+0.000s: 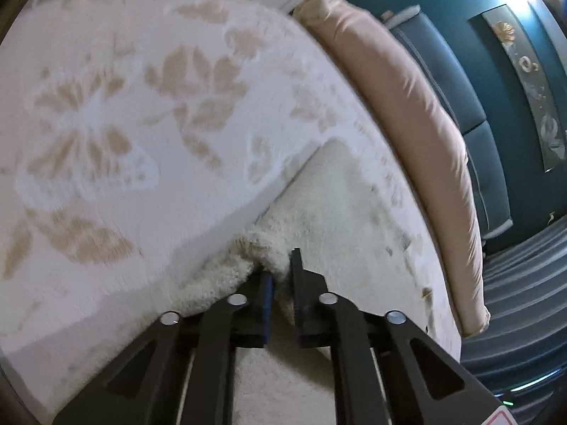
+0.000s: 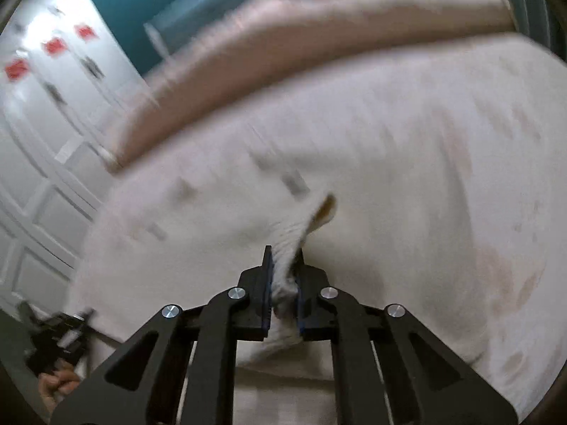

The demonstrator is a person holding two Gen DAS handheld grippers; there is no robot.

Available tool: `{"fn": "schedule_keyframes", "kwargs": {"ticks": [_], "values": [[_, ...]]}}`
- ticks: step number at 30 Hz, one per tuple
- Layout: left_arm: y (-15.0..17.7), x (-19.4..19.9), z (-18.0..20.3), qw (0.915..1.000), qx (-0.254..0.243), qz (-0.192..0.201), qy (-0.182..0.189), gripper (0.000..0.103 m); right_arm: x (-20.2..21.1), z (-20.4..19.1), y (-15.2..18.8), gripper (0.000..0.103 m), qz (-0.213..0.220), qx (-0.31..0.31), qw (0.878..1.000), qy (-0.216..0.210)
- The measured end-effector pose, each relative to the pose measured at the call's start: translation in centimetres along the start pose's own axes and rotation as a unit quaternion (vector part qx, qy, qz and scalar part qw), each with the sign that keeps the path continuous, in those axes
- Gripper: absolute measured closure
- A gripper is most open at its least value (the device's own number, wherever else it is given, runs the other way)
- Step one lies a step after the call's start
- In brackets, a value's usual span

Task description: Fold small clothes

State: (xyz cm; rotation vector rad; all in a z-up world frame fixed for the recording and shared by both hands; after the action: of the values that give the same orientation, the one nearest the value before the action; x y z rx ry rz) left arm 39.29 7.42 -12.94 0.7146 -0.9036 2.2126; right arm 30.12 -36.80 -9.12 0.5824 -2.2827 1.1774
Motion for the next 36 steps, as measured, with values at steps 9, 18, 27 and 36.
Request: {"fn": "schedule_keyframes", "kwargs": {"ticks": [9, 18, 27, 36], "values": [[2.0, -1.2, -0.8, 0.9941, -0.094, 0.020, -0.051, 0.092, -2.7, 6.6, 2.1, 0.093, -0.050, 0.002, 0.995, 0.087], [2.6, -1.2, -0.7, 0.9915, -0.114, 0.046, -0.044, 0.091, -0.5, -0.6, 1.2, 0.088, -0.001, -0.017, 0.999, 0.038], [2.7, -1.2, -0.8, 0.9909, -0.117, 0.054, -0.040, 0.090, -15.0, -20.1, 9.4, 0.092, -0.168, 0.150, 0.971, -0.074], [2.8, -1.3, -0.9, 0.9912, -0.116, 0.059, -0.027, 0.090, -7.4, 1.5, 1.4, 0.103, -0.072, 0.029, 0.996, 0.034]]}}
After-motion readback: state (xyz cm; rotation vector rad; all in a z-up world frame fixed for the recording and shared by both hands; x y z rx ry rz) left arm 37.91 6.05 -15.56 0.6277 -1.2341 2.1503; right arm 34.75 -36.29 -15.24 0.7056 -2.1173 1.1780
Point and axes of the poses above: each gripper's, at about its wrist camera, not at the fingertips, and x roughly against the way its jaws point, z to its right, y to its underside, the point moved 7 cm from there along -x, roughly the way its jaws point, and after that the axes turned 4 degrees about -x, right-handed, at the moved point
